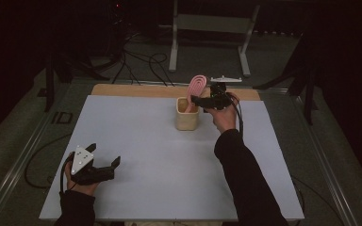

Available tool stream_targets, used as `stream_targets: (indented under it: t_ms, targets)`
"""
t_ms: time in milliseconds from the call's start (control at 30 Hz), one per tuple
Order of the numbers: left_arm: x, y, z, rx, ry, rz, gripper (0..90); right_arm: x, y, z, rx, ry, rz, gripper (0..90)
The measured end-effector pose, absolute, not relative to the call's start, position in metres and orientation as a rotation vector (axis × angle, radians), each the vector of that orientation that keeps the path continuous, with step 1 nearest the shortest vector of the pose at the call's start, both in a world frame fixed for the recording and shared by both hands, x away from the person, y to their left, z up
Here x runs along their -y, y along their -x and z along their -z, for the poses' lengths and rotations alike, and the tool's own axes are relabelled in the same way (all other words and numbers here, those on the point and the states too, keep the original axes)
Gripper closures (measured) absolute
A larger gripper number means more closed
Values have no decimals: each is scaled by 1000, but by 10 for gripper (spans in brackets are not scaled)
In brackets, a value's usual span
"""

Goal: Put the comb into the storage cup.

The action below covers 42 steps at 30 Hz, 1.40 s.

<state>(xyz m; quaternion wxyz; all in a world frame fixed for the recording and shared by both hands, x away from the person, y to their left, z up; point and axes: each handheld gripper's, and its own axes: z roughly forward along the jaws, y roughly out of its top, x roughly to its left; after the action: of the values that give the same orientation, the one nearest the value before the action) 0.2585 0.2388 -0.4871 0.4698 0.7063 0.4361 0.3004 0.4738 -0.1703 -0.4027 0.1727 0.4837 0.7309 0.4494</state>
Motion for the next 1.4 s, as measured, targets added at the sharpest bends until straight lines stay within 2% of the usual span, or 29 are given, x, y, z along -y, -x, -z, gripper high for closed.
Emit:
stream_targets:
  t_ms: [933, 1400]
  targets:
    - [-239, -258, 487, -1074, -1735, -747, 18, 198, -429, 410, -2089, -1248, -1293, 85]
    - [-246, -256, 479, -1082, -1714, -741, 15, 218, -376, 425, -2083, -1192, -1256, 90]
